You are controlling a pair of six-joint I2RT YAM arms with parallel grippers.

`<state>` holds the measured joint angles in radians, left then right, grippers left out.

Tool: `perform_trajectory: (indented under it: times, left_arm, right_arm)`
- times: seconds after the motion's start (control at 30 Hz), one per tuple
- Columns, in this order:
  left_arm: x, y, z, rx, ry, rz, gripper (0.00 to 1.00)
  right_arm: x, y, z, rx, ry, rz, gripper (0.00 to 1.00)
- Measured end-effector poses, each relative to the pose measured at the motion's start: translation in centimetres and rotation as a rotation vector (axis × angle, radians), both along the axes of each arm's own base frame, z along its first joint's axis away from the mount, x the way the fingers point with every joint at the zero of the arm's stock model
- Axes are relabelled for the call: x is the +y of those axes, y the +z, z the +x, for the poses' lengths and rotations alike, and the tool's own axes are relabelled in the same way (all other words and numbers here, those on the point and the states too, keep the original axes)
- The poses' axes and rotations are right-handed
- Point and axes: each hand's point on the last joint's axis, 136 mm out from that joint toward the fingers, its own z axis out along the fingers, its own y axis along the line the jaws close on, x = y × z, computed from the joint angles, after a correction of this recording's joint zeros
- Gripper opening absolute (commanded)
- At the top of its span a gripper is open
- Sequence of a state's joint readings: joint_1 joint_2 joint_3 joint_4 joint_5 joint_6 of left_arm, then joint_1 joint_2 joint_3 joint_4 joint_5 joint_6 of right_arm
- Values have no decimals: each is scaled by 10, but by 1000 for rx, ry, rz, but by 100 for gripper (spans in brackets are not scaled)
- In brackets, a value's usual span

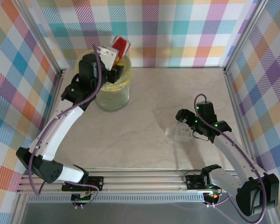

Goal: Put the plastic bottles in the bin

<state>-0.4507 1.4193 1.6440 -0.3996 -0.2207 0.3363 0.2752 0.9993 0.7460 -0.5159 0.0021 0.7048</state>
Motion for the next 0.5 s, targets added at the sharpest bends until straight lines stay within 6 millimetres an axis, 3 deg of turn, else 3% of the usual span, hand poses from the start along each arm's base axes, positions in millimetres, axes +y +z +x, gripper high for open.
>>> perform_trajectory:
  times: [0.23,0.5]
  left_arm:
    - [45,-31,43,108,98,69,67]
    - [62,-72,78,219,132,123,69]
  right_arm:
    - [1,0,0,6,-5,13,100]
    - [1,0,0,6,-5,14,100]
